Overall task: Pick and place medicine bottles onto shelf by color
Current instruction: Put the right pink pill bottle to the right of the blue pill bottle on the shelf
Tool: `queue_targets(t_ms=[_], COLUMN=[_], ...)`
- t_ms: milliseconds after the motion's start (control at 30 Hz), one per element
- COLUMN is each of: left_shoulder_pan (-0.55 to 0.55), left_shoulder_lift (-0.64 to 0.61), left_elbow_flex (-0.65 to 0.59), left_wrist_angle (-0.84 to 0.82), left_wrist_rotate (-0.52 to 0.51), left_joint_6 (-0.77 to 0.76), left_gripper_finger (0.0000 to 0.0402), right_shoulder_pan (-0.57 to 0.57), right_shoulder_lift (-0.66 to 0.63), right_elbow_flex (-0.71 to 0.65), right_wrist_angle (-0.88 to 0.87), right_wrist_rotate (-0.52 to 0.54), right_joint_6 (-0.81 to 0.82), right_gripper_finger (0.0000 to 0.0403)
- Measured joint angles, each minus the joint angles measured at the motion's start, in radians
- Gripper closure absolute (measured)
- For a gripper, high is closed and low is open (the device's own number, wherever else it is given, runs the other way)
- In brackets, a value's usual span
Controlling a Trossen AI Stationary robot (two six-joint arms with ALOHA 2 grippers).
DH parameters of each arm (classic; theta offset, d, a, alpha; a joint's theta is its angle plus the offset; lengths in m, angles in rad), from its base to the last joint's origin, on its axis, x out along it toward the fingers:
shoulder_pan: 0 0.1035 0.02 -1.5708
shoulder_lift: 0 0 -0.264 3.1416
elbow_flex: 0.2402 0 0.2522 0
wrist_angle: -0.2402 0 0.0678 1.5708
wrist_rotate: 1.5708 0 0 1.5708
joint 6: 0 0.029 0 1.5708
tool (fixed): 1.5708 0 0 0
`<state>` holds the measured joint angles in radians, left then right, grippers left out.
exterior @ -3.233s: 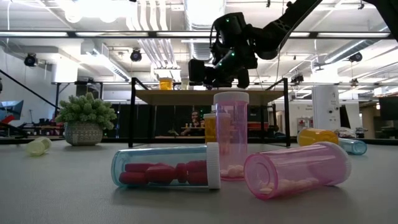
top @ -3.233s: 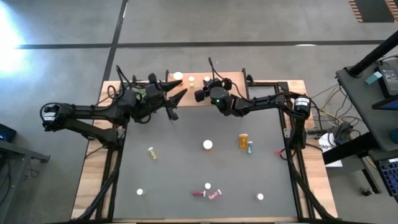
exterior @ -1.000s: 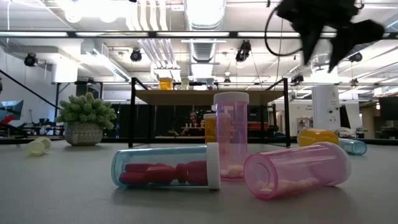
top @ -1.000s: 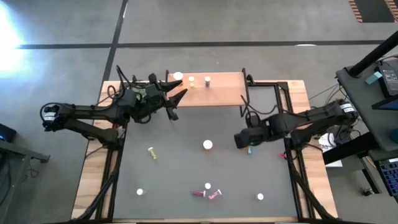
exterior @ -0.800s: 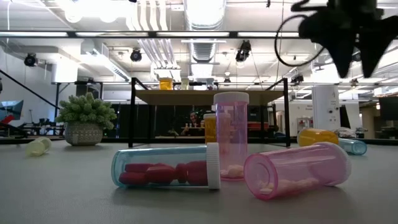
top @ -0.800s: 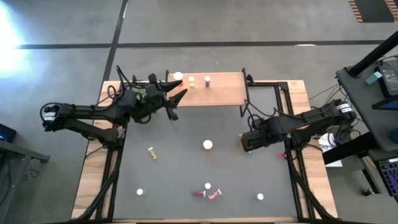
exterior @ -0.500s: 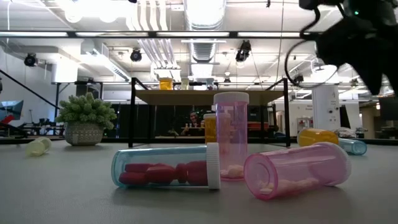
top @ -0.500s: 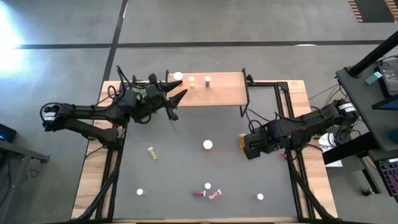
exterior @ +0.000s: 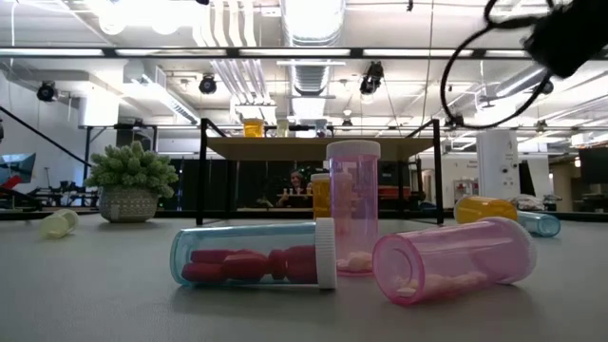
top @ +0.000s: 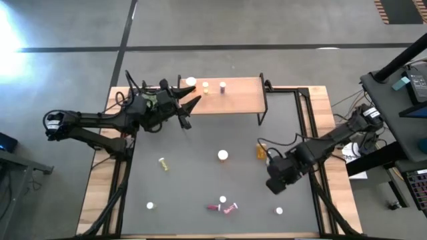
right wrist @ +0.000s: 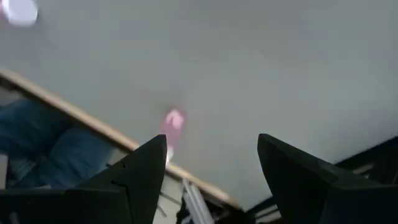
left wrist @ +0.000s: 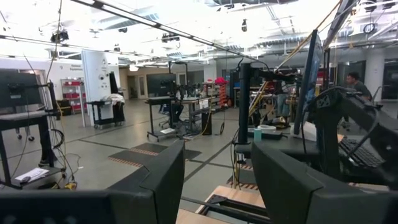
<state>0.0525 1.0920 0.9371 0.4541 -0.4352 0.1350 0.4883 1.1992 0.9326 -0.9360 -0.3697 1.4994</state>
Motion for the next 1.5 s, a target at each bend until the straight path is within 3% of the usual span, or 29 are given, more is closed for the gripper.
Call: queue_targets(t_ms=[467, 733, 1500], left_shoulder_pan=[0.0, -0.001, 0.0], left_shoulder_lift=[0.0, 0.0, 0.0], left_elbow_flex=[-0.002, -0.002, -0.005], left_wrist_angle=[0.0, 0.0, 0.0], left_wrist_rotate=[0.0, 0.0, 0.0], left_joint_6=[-0.138, -0.156, -0.148], left_gripper_finger=[0.0233, 0.0233, 0.0233], right_shoulder_pan=[0.23, 0.285, 0.315], right_shoulder_lift=[0.09, 0.19, 0.495], right_elbow_flex=[0.115, 0.144, 0.299], right_wrist_angle=[0.008, 0.108, 0.051], right_wrist_rotate=[0.099, 0.109, 0.109], right_joint_6=[0.128, 0.046, -0.096], right_gripper_finger=[0.0161, 0.0161, 0.0161])
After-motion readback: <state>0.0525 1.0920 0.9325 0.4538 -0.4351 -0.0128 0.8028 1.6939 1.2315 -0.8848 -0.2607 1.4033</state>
